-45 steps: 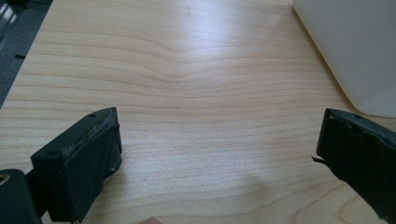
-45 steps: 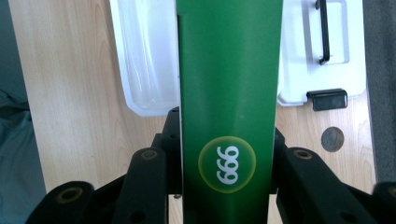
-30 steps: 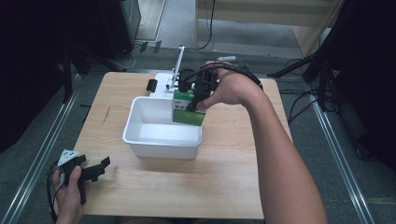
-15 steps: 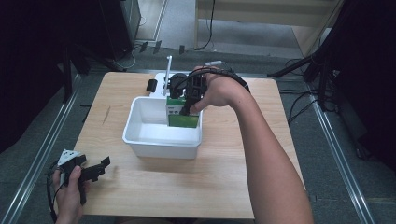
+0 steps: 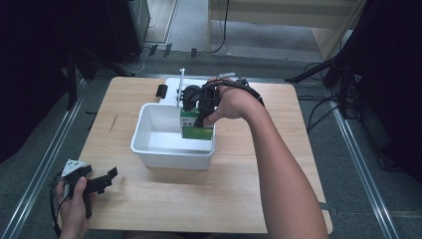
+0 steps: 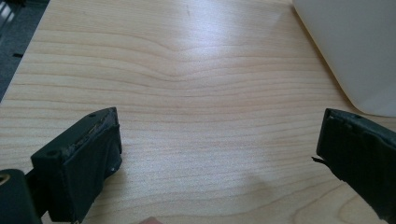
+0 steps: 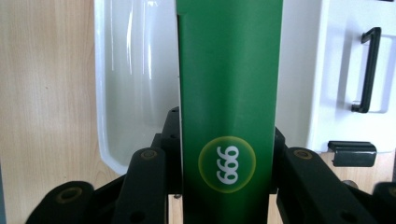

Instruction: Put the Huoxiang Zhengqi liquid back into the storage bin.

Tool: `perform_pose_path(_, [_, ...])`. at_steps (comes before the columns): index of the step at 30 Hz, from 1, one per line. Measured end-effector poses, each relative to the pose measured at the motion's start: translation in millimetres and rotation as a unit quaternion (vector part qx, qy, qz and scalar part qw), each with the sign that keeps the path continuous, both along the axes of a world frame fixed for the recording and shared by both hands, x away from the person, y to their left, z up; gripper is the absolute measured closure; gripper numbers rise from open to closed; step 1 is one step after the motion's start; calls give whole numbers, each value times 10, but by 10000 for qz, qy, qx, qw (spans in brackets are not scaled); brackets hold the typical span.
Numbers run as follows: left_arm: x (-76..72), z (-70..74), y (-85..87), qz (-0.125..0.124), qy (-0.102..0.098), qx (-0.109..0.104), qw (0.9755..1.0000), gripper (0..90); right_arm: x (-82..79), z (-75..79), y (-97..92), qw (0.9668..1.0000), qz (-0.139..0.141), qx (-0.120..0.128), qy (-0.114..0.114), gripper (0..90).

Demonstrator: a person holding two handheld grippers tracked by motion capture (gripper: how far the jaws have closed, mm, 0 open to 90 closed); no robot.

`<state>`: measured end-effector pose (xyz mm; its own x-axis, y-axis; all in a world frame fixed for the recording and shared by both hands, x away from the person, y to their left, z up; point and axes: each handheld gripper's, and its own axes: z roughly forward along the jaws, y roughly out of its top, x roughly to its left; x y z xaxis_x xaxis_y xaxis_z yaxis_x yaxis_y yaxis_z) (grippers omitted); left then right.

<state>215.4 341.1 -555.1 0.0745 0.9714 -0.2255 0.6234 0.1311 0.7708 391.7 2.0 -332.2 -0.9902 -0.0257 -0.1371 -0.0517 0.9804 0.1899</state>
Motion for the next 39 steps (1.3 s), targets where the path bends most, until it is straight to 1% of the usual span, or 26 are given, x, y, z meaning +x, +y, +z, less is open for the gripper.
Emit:
perform_pose_path(3, [0,0,0,4,-9,-15,10000,10,6,-73,12,10000,-79,-52,22,653])
perform_pose_path(4, [0,0,0,3,-8,-16,10000,10,22,-104,16,10000,-22,-40,30,653])
perform_pose_path(5, [0,0,0,5,-11,-17,10000,10,29,-135,18,10000,-49,-23,56,653])
perform_pose_path(8, [1,0,0,8,-12,-21,10000,10,54,-223,22,9999,-145,-40,38,653])
perform_pose_path(10, [1,0,-3,16,-8,5,10000,10,65,-260,26,9999,-145,-31,36,653])
perform_pose_path(11, [1,0,-4,16,-10,4,10000,10,75,-312,34,9999,-161,-44,29,653])
perform_pose_path(14, [3,-1,1,12,-17,-18,10000,10,88,-357,38,9999,-138,-40,19,653])
perform_pose_path(15, [3,-1,0,12,-19,-14,10000,10,89,-371,39,9998,-179,-65,26,653])
perform_pose_path(20, [1,-1,0,16,-23,-14,10000,10,120,-492,47,9998,-176,-55,62,653])
perform_pose_path(21, [2,-1,-1,14,-26,-18,10000,10,122,-539,56,9998,-155,-87,72,653])
perform_pose_path(22, [2,0,-1,11,-17,-10,10000,10,122,-539,56,9998,-155,-87,72,653])
perform_pose_path(26, [2,-1,-2,13,-20,-7,10000,10,123,-627,81,9998,-113,-168,69,652])
perform_pose_path(27, [3,-1,-2,15,-20,-8,10000,10,124,-667,86,9997,-129,-176,86,652])
perform_pose_path(29, [1,-1,-2,13,-28,-1,10000,10,121,-688,86,9996,-167,-187,98,652])
perform_pose_path(31, [3,-2,-2,12,-24,-10,10000,10,124,-729,87,9997,-146,-194,96,652])
perform_pose_path(33, [2,-2,-5,19,-32,0,10000,10,119,-792,96,9997,-81,-236,21,651])
perform_pose_path(35, [4,-2,-3,15,-26,-2,10000,10,119,-811,98,9998,-93,-191,19,651])
perform_pose_path(39, [3,-2,-4,19,-29,3,10000,10,126,-810,87,9998,-85,-177,10,649])
